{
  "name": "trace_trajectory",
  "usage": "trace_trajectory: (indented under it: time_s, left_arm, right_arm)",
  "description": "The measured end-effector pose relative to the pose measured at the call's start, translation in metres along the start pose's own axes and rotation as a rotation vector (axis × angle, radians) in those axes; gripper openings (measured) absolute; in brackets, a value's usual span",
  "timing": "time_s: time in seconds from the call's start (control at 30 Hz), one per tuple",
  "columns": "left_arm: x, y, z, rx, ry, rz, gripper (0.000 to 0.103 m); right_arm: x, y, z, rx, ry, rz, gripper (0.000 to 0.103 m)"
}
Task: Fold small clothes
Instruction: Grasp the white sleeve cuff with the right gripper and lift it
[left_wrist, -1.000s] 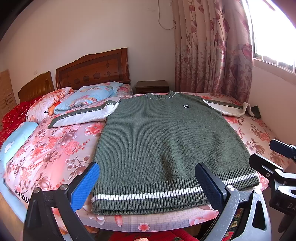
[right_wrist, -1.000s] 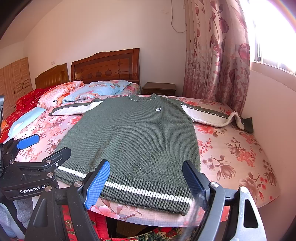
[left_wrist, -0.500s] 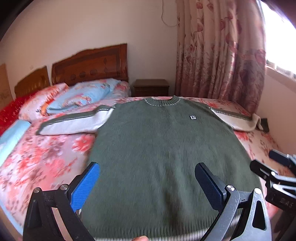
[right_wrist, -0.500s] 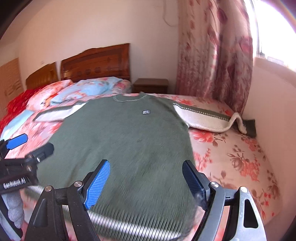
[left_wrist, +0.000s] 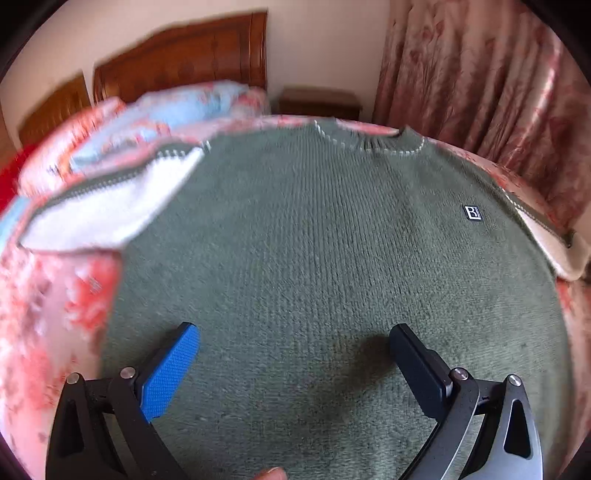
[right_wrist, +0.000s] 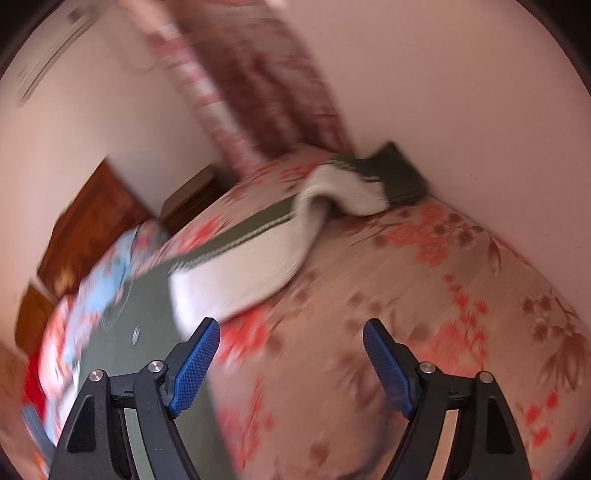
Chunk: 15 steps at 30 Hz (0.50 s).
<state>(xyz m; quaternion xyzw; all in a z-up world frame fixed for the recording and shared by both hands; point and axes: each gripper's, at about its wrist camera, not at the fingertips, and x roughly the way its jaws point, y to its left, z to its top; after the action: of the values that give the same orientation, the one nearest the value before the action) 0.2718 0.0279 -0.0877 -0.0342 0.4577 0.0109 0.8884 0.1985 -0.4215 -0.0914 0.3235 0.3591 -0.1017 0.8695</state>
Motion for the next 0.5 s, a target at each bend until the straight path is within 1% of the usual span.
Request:
trace_trajectory:
  time_s: [0.03,0.1,0.17,0.23,0.27,0.3,0.37,0.4,0.43,0.47,0.5]
  left_arm:
    - [0.0,0.001,0.0,-0.005,-0.009,-0.006,0.103]
    - [0.003,0.001,-0.003,0.002,-0.007,0.01,0.103]
    - [0.004,-0.003,-0.005,0.025,-0.012,0.025,0.103]
    - [0.005,0.0,-0.006,0.011,-0.02,0.018,0.103]
    - [0.005,0.0,-0.007,0.009,-0.02,0.019,0.103]
    - [0.005,0.001,-0.007,0.006,-0.02,0.021,0.103]
    - [0.005,-0.001,-0.008,0.001,-0.016,0.021,0.103]
    - [0.006,-0.001,-0.005,-0.002,-0.012,0.022,0.103]
    - [0.007,-0.001,-0.002,-0.004,-0.007,0.023,0.103]
    - [0.008,-0.001,0.0,-0.007,-0.004,0.024,0.103]
    - [0.007,-0.001,0.0,-0.011,-0.001,0.026,0.103]
  right_arm:
    - [0.007,-0.003,0.008,0.017,-0.002,-0.002,0.082]
    - [0.028,-0.006,0.028,0.042,0.0,-0.011,0.082]
    - [0.042,-0.004,0.04,0.039,0.009,-0.03,0.082]
    - [0.062,0.0,0.055,0.039,0.015,-0.06,0.081]
    - [0.068,0.001,0.061,0.037,0.016,-0.071,0.08]
    - [0.079,0.0,0.07,0.046,0.019,-0.094,0.075]
    - [0.089,-0.004,0.082,0.084,0.021,-0.126,0.063]
    - [0.093,-0.008,0.086,0.114,0.02,-0.124,0.049]
    - [0.095,-0.011,0.09,0.147,0.012,-0.111,0.028]
    - [0.092,-0.007,0.093,0.151,-0.015,-0.087,0.014]
    - [0.084,0.006,0.093,0.099,-0.061,-0.08,0.008]
